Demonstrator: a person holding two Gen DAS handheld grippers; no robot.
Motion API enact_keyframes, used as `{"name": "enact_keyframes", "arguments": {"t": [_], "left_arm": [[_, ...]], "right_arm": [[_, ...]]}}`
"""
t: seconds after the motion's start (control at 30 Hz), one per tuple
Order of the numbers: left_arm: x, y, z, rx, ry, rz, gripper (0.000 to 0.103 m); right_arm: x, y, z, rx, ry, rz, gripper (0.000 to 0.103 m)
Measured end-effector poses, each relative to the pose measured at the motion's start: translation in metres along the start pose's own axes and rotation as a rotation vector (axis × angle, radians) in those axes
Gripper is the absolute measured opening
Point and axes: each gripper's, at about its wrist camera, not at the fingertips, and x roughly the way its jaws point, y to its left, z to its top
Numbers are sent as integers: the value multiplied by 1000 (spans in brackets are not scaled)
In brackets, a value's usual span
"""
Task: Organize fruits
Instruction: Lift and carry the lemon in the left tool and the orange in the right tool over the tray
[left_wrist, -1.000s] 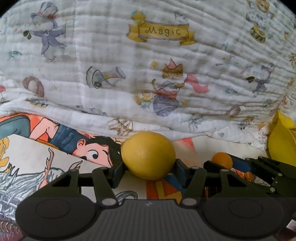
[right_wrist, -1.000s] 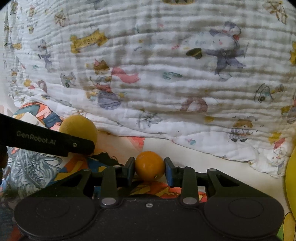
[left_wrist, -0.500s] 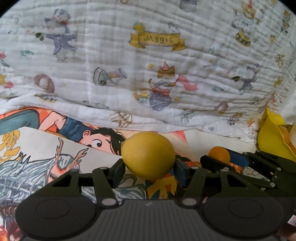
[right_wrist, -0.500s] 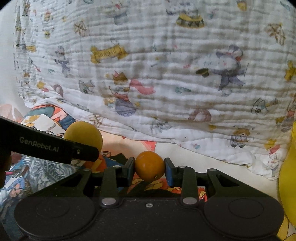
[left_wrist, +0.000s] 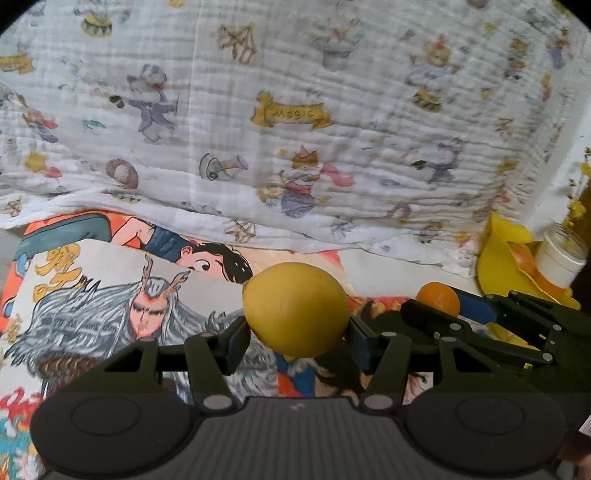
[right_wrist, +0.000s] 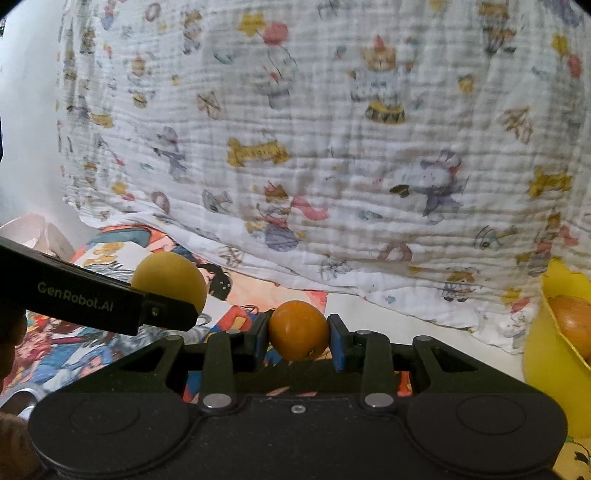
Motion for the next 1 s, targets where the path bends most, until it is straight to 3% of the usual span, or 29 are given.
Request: {"name": "enact_keyframes", "arguments": {"t": [0.33, 0.43, 0.5, 0.6, 0.73, 1.0], "left_arm": [[-45, -20, -33, 20, -15, -46, 60], [-58, -28, -43, 28, -24, -58, 54], [-66, -34, -47, 45, -39, -77, 5], [-72, -43, -55, 60, -36, -79, 9], [-56, -45, -71, 57, 55, -83, 9], [-47, -45, -86, 63, 96, -107, 13]], "right_arm": [[-64, 15, -19, -34, -2, -8, 35], [-82, 17, -29, -40, 1, -14, 35], [-94, 18, -37, -44, 4, -17, 36], [-105, 20, -51, -59, 30, -17, 36], [-108, 22, -74, -28, 87, 5, 36], [-114, 23, -101, 2, 132, 42, 36]]}}
